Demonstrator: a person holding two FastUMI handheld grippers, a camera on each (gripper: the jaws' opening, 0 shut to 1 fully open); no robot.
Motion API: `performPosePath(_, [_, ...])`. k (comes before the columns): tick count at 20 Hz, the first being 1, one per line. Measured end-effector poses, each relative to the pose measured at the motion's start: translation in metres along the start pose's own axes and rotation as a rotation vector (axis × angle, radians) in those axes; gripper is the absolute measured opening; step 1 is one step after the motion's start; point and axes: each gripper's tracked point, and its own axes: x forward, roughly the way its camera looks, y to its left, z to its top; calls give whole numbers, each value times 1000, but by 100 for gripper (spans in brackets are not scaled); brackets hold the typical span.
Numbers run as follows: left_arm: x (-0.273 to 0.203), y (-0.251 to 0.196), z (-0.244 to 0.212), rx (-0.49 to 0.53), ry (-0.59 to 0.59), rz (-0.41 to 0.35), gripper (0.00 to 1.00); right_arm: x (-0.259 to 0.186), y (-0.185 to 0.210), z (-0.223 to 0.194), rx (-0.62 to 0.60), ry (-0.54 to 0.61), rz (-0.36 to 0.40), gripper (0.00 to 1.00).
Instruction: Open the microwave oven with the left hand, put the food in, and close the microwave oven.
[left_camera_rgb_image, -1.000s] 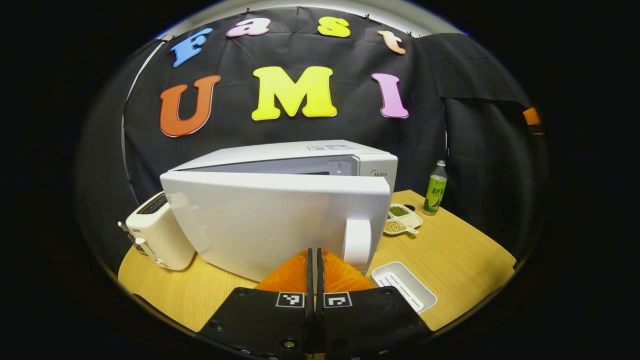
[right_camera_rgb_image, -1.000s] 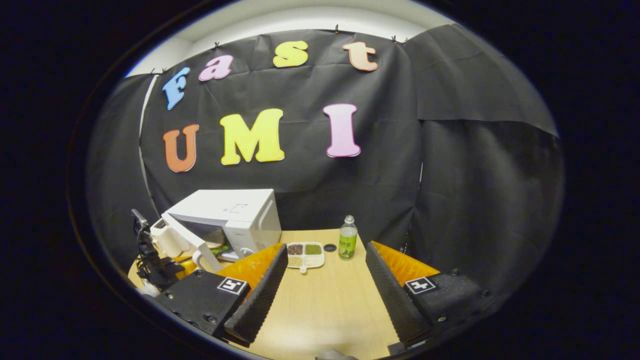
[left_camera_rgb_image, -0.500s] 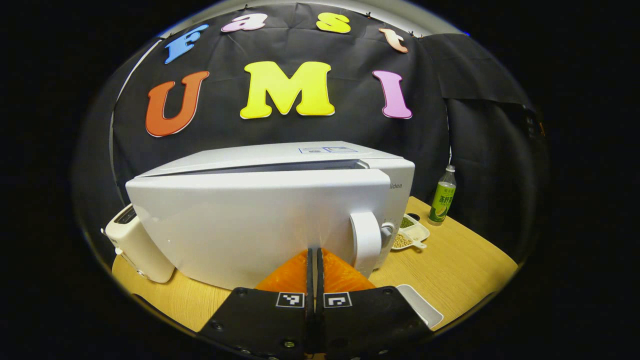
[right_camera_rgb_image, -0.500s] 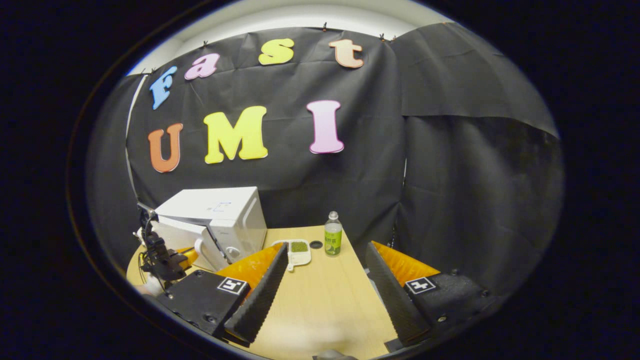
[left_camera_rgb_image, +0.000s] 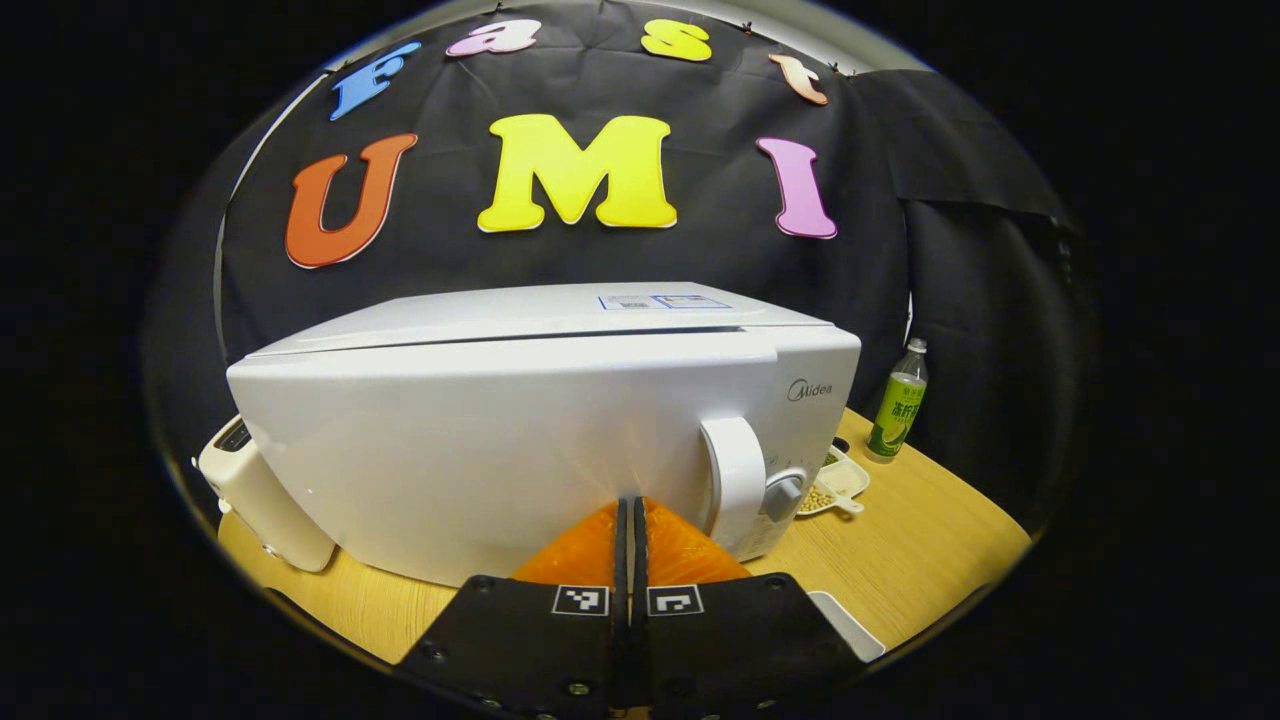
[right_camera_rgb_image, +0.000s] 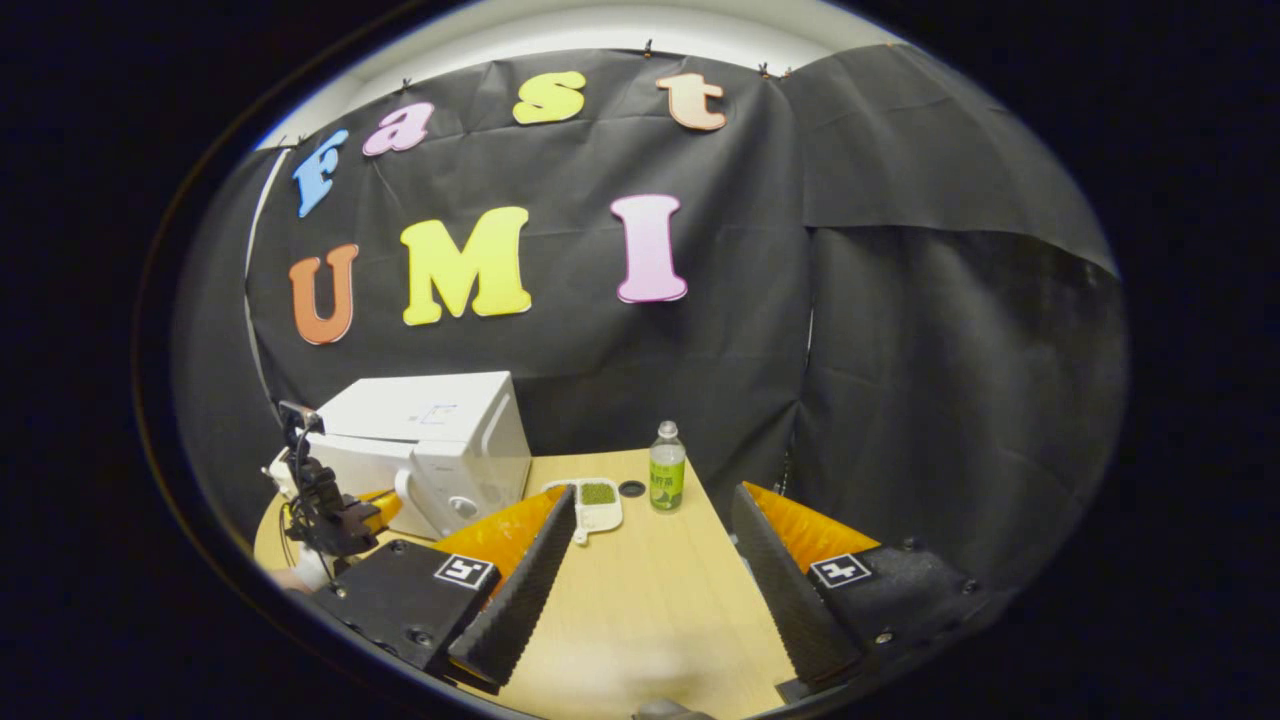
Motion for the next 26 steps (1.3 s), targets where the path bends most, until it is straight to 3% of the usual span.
performPosePath(2, [9, 1, 6, -6, -10, 10, 0, -1, 6, 3, -3, -5, 8, 100])
performPosePath(3, [15, 0, 0, -23, 45, 25, 0, -3, 9, 4, -11, -7, 14, 100])
performPosePath(8, [-1, -8, 12, -36, 8, 30, 0, -8, 23, 9, -37, -26, 41, 100])
performPosePath(9, [-8, -5, 16, -35, -2, 35, 10, -9, 24, 10, -44, -32, 43, 100])
performPosePath(10, [-17, -1, 22, -34, -11, 49, 0, -10, 27, 9, -43, -34, 50, 100])
performPosePath(14, [-64, 5, 54, -4, -81, 50, 0, -16, 42, 10, -36, -41, 87, 100])
performPosePath(17, [-88, 15, 66, 38, -117, 85, 94, -21, 55, 9, -41, -49, 110, 100])
performPosePath(21, [-115, 9, 75, 51, -135, 77, 95, -31, 69, 8, -48, -54, 136, 100])
performPosePath(22, [-122, 8, 80, 56, -148, 74, 95, -35, 70, 7, -51, -56, 138, 92])
performPosePath(24, [-139, 5, 86, 52, -158, 60, 94, -42, 75, 7, -57, -65, 145, 92])
performPosePath(25, [-150, 8, 92, 52, -165, 66, 95, -46, 77, 9, -58, -72, 148, 100])
performPosePath(26, [-162, 10, 97, 55, -181, 71, 96, -49, 79, 10, -60, -78, 149, 92])
